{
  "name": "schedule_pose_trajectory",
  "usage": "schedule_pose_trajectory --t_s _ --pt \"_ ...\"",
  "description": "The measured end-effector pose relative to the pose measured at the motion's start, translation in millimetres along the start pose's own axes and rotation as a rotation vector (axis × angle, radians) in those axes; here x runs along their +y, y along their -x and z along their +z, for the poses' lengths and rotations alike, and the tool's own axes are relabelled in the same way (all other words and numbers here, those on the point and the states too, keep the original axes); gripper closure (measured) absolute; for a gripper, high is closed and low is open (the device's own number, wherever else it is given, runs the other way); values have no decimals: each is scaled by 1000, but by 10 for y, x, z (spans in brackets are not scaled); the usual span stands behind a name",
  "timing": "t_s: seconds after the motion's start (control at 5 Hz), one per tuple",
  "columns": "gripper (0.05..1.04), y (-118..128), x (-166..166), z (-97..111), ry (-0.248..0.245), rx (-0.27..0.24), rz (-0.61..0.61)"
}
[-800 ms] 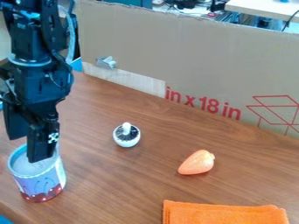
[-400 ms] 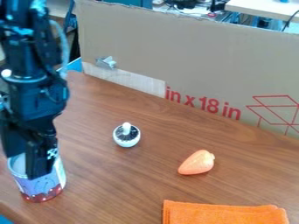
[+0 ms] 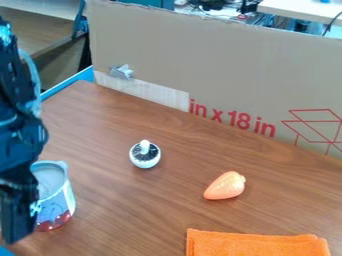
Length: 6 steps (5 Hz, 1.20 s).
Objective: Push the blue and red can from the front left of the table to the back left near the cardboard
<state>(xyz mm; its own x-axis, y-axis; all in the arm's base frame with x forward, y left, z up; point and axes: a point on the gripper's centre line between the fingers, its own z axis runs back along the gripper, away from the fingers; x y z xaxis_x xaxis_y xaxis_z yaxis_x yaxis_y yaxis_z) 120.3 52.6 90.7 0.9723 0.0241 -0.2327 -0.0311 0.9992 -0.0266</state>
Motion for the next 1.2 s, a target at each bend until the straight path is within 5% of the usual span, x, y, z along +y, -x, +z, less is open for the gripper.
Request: schedule_pose_trajectory --t_s 0.4,0.8,1.2 --pt "76 -127 71 -514 13 162 76" --pt "76 -521 267 -489 29 146 63" --pt "76 -1144 692 -303 110 17 90"
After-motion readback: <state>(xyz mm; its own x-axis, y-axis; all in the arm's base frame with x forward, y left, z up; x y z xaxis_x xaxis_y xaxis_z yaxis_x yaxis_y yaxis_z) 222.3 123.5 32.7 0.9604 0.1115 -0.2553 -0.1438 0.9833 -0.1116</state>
